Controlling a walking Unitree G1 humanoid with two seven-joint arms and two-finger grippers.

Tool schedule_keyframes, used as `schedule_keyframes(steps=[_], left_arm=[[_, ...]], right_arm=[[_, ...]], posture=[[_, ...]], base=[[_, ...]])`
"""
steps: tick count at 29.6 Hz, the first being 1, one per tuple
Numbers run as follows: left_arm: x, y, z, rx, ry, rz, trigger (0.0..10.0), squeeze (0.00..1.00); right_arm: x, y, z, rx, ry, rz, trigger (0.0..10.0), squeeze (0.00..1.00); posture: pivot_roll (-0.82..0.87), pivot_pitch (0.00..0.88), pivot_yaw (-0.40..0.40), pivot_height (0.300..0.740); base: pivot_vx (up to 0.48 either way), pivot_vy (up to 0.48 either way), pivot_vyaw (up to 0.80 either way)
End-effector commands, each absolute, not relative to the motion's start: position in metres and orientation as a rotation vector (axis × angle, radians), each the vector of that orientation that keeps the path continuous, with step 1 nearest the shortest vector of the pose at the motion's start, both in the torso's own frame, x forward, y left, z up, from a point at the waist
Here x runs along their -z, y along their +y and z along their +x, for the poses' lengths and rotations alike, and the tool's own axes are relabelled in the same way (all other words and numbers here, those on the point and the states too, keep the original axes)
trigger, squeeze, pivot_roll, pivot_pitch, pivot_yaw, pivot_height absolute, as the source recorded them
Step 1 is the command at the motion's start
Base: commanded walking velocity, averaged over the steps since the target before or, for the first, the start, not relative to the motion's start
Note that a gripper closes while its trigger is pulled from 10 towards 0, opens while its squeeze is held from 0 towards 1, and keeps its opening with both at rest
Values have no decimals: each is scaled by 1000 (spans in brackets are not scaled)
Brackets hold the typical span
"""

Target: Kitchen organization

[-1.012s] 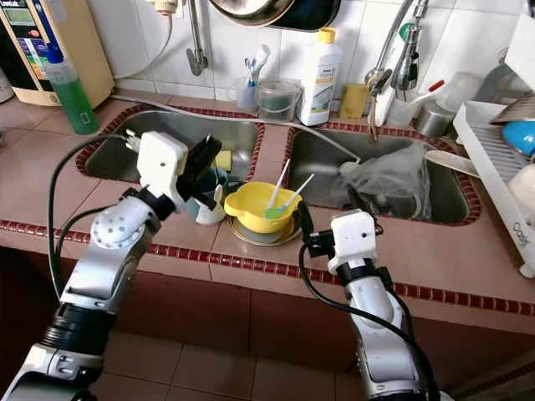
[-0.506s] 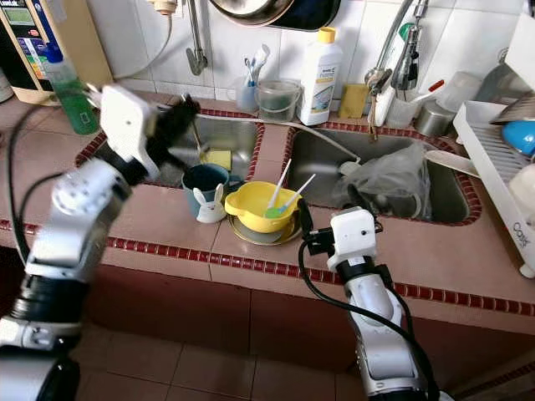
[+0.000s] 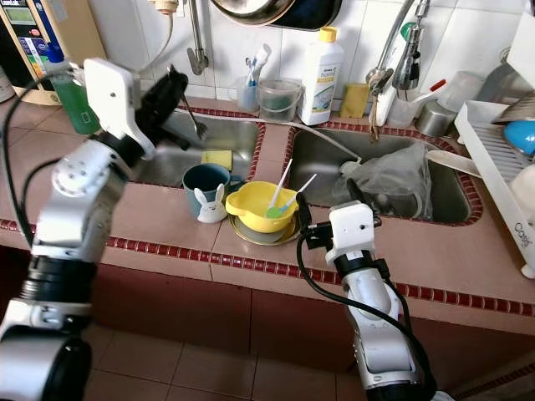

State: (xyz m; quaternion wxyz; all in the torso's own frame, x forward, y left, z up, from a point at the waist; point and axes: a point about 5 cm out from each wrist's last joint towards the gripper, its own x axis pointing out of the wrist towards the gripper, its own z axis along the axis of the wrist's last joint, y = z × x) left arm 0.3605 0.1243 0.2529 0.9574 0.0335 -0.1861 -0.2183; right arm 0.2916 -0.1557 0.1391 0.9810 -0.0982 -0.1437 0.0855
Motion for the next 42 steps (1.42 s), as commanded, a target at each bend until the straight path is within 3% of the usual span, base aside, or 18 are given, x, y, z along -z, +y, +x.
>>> schedule_keyframes(steps=[1,9,19,28,42], left_arm=[[-251,125,360,415,-382,76,10000,0],[-230,132,362,292,-333,52,10000,0],[-228,164,367,158,-331,-42,10000,0],[-206,160,363,153,-291,3,10000,0],[-206,157,360,199,-306,-26,10000,0]], right_arm=[[-144,-157,292,-158,-310,-179,10000,0],[-156,-150,289,-215,-354,-139,10000,0],[-162,-150,289,-240,-369,-132,10000,0],[-162,-150,288,-256,-362,-118,10000,0],[-167,-154,286,-249,-370,-128,10000,0]], posture=[[0,0,15,740],[1,0,9,740],[9,0,-7,740],[-8,0,-9,740],[-70,0,9,740]], base=[[0,0,0],[0,0,0],[0,0,0],[0,0,0],[0,0,0]])
